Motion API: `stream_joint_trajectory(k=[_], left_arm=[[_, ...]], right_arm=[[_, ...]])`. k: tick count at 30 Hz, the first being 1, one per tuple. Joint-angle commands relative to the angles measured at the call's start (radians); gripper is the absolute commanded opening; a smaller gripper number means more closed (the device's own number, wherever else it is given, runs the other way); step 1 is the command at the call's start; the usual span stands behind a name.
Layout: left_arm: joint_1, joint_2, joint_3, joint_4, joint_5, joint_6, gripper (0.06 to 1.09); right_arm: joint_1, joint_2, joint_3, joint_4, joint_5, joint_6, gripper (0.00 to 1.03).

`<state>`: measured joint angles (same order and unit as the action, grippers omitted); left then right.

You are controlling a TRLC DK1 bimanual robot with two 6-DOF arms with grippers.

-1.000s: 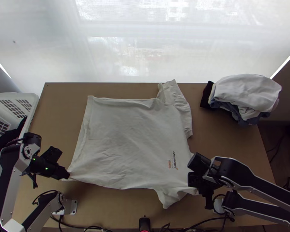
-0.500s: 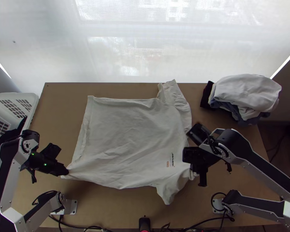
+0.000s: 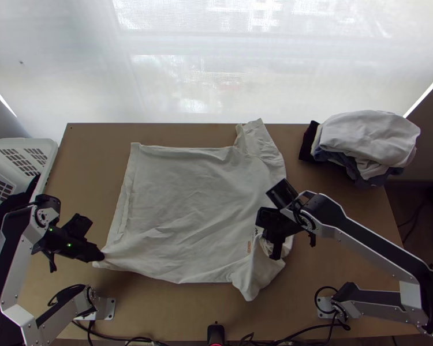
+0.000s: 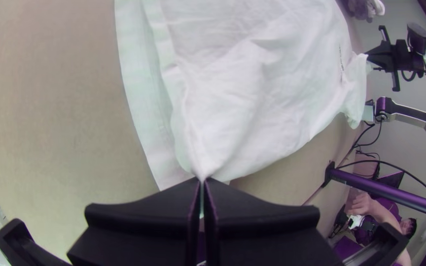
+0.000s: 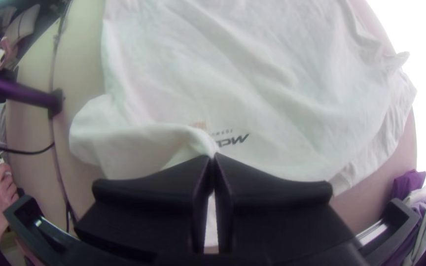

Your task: Fold the t-shirt

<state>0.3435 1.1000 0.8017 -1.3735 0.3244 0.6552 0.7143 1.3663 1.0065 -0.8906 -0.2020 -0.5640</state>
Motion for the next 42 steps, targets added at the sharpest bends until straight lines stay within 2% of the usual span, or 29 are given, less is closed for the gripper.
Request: stream_joint_trajectory(k=[1, 4, 5, 7, 8, 10, 11, 16, 19, 20, 23, 34, 37, 38, 40, 41, 42], left_arm=[[-0.021, 0.012, -0.007, 0.024, 0.011, -0.017, 0.09], [-0.024, 0.014, -0.009, 0.025, 0.022, -0.02, 0.09], [-0.024, 0.014, -0.01, 0.025, 0.024, -0.022, 0.09], [-0.024, 0.012, -0.013, 0.025, 0.024, -0.022, 0.09], [-0.024, 0.012, -0.016, 0.025, 0.024, -0.022, 0.09], [-0.023, 0.008, -0.018, 0.025, 0.024, -0.022, 0.09], [-0.023, 0.008, -0.018, 0.025, 0.024, -0.022, 0.09], [-0.023, 0.003, -0.016, 0.025, 0.028, -0.022, 0.09], [-0.024, 0.006, -0.019, 0.028, 0.033, -0.022, 0.09], [-0.024, 0.008, -0.018, 0.031, 0.033, -0.022, 0.09], [-0.026, 0.009, -0.015, 0.031, 0.038, -0.022, 0.09], [-0.034, 0.006, -0.016, 0.028, 0.039, -0.026, 0.09], [-0.034, 0.004, -0.03, 0.03, 0.039, -0.026, 0.09], [-0.035, 0.004, -0.035, 0.031, 0.042, -0.026, 0.09], [-0.037, 0.008, -0.042, 0.04, 0.051, -0.031, 0.09], [-0.046, 0.009, -0.045, 0.045, 0.053, -0.039, 0.09], [-0.06, 0.011, -0.045, 0.051, 0.053, -0.049, 0.09]], right_arm=[[-0.013, 0.066, -0.098, 0.349, 0.032, 0.099, 0.03], [-0.022, 0.105, -0.083, 0.433, 0.041, 0.154, 0.03], [-0.026, 0.103, -0.075, 0.447, 0.049, 0.173, 0.12], [-0.03, 0.088, -0.055, 0.438, 0.064, 0.208, 0.58], [-0.03, 0.068, -0.048, 0.407, 0.073, 0.214, 0.74], [-0.039, 0.031, -0.025, 0.285, 0.075, 0.213, 0.79], [-0.052, 0.007, -0.022, 0.226, 0.075, 0.211, 0.85], [-0.136, -0.128, -0.048, -0.033, 0.075, 0.159, 0.86], [-0.182, -0.176, -0.071, -0.125, 0.075, 0.113, 0.86], [-0.188, -0.196, -0.072, -0.125, 0.075, 0.11, 0.87], [-0.214, -0.223, -0.057, -0.125, 0.073, 0.119, 0.98], [-0.28, -0.296, -0.036, 0.11, 0.11, 0.222, 0.98], [-0.289, -0.337, -0.013, 0.239, 0.138, 0.257, 0.98], [-0.285, -0.328, 0.001, 0.239, 0.136, 0.263, 0.98], [-0.203, -0.243, 0.043, 0.124, 0.133, 0.283, 0.98], [-0.179, -0.222, 0.052, 0.101, 0.118, 0.305, 0.98], [-0.159, -0.213, 0.043, 0.102, 0.061, 0.32, 0.98]])
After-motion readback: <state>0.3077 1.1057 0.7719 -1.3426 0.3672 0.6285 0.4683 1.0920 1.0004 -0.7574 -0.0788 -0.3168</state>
